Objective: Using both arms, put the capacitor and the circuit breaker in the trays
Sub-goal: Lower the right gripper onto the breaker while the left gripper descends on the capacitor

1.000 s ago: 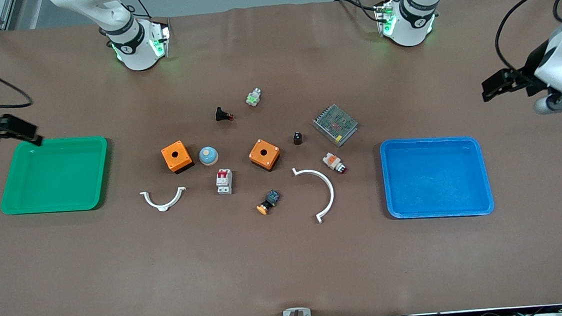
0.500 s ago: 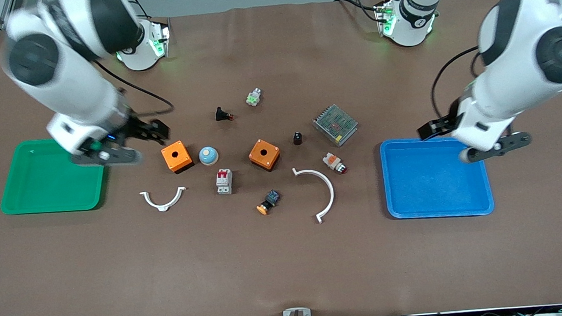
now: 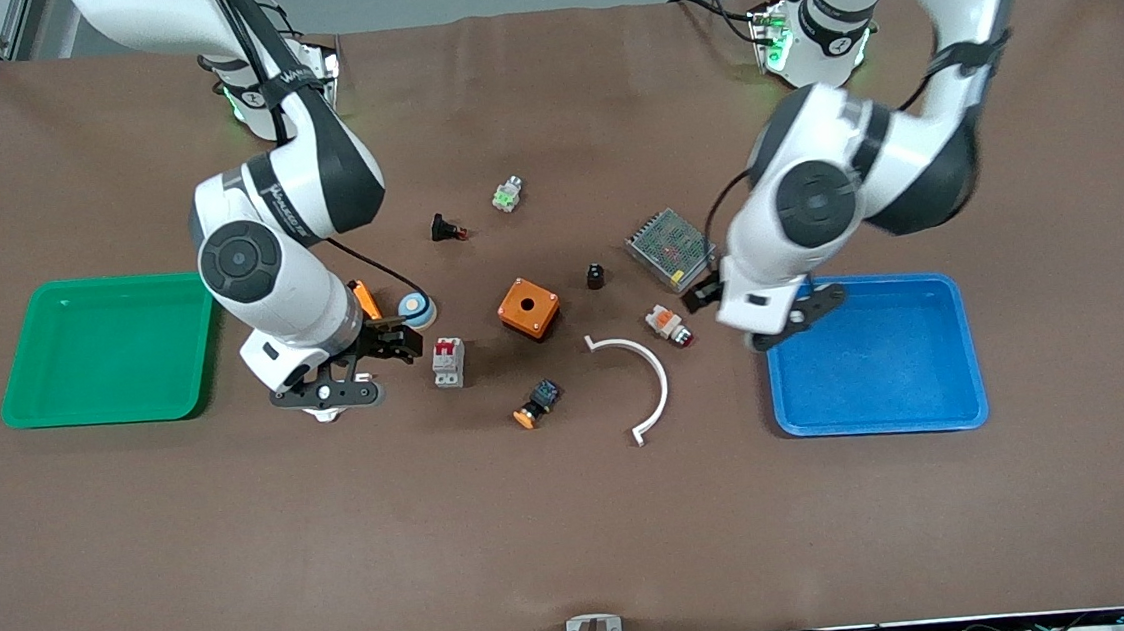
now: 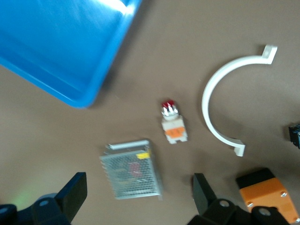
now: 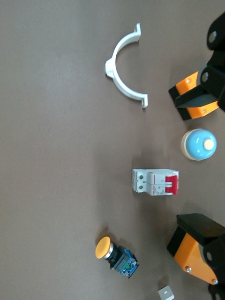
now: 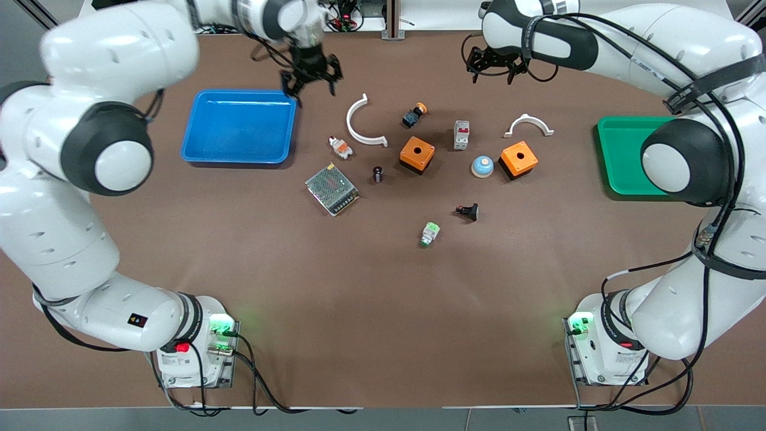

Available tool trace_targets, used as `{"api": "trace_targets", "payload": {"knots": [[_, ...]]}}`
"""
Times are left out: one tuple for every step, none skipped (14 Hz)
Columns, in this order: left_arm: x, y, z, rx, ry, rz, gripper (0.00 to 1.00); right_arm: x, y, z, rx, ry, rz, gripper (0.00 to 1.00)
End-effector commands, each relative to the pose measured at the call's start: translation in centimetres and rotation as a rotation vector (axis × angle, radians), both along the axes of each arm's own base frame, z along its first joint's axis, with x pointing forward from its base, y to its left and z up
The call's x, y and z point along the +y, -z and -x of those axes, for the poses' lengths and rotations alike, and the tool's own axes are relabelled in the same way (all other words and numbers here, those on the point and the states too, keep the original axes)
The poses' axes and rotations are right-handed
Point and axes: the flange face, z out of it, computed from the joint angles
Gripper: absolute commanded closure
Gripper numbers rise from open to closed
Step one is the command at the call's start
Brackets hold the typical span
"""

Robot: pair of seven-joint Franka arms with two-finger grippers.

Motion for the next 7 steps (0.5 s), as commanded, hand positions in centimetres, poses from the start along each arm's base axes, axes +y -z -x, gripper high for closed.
{"api": "trace_targets", "payload": {"knots": [[-4.5, 3.0, 1.4, -0.016, -0.154, -0.01, 0.01, 1.4, 1.8, 0.1, -0.002, 0.0, -0.018, 0.0], [-5.8, 4.3, 2.0, -0.012, -0.173, -0.017, 0.01, 2.1, 2.9, 0.2, 0.0, -0.007, -0.019, 0.0], [-6.1, 5.3, 2.1, -0.006, -0.184, -0.023, 0.03, 2.5, 3.8, 0.3, 0.009, 0.002, -0.034, 0.0], [-6.7, 6.2, 2.6, 0.004, -0.194, -0.031, 0.04, 2.9, 4.5, 0.4, 0.026, 0.018, -0.057, 0.0], [-7.5, 7.4, 3.2, 0.013, -0.207, -0.038, 0.08, 3.2, 5.3, 0.4, 0.038, 0.039, -0.084, 0.0], [-8.3, 9.1, 3.8, 0.024, -0.225, -0.05, 0.1, 3.6, 6.4, 0.5, 0.039, 0.04, -0.086, 0.0], [-8.9, 10.6, 4.2, 0.028, -0.254, -0.059, 0.1, 3.8, 7.5, 0.8, 0.04, 0.037, -0.081, 0.0]]}}
